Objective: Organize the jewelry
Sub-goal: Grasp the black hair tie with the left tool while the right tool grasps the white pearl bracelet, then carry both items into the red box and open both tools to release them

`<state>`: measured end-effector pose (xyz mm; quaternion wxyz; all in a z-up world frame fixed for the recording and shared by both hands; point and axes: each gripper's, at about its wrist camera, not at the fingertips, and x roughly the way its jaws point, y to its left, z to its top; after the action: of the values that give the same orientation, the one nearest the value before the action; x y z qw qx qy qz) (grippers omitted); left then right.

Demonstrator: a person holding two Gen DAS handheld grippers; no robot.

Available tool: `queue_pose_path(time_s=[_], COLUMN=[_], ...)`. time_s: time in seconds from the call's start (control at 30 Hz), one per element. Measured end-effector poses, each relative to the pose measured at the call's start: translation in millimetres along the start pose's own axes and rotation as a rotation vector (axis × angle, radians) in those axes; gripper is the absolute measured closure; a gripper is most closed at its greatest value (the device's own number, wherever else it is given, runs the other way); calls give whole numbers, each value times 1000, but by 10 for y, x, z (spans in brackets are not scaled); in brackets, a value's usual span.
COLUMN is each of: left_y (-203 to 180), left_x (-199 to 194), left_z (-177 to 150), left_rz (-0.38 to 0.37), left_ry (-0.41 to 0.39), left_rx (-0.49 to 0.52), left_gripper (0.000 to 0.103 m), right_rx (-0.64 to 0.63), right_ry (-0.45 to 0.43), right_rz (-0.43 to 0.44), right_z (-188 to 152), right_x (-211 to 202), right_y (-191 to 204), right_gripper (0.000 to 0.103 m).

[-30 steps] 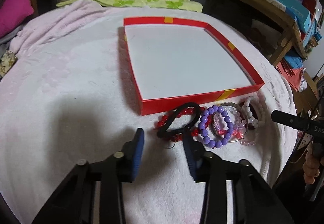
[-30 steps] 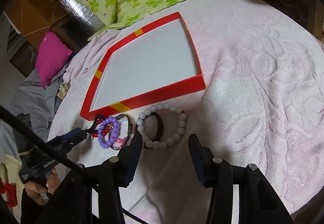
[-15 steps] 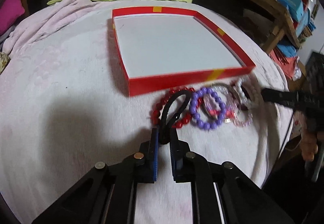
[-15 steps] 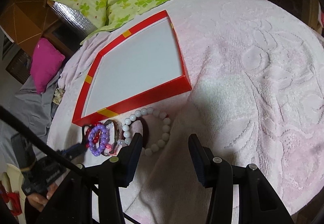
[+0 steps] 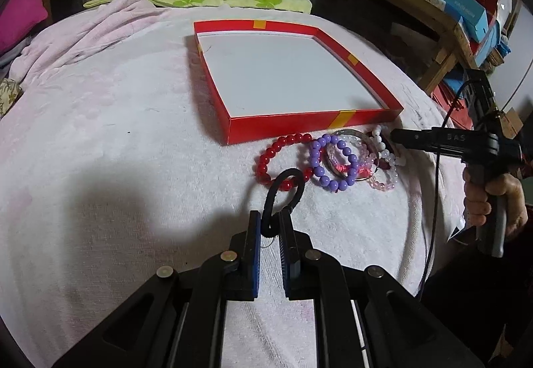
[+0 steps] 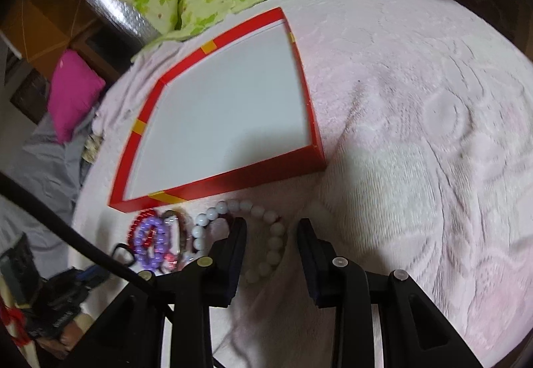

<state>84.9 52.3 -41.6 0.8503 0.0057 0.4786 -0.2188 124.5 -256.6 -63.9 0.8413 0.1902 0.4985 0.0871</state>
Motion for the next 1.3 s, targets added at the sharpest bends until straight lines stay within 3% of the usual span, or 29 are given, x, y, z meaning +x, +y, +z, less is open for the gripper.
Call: queue_pose_path(time_s=[0.03, 0.1, 0.23, 0.53, 0.77, 1.1, 1.3], left_y=[-7, -17, -44, -257, -207, -44, -60], left_x=[-3, -22, -113, -350, -229, 267, 484], left_z=[9, 20, 74, 254, 519, 831, 844], left_rz=[0, -2, -20, -64, -6, 67, 90], left_ry=[-2, -10, -45, -150, -202, -165, -111], left_rx=[3, 7, 8, 37, -9, -69, -83], left_gripper=[92, 92, 92, 92, 92, 92, 91], right_rx=[-29, -77, -121, -108, -64, -36, -8], right_ry=[-6, -15, -53, -169, -254, -326, -272], right_rz=[-14, -70, -101, -8, 52, 135, 111], right_z=[6, -3, -25, -61, 6, 285, 528], right_x=[7, 7, -87, -539, -734, -741, -475], right_y=[35, 69, 119, 180, 195, 343, 337], right_gripper=[69, 87, 96, 95, 95, 99, 99])
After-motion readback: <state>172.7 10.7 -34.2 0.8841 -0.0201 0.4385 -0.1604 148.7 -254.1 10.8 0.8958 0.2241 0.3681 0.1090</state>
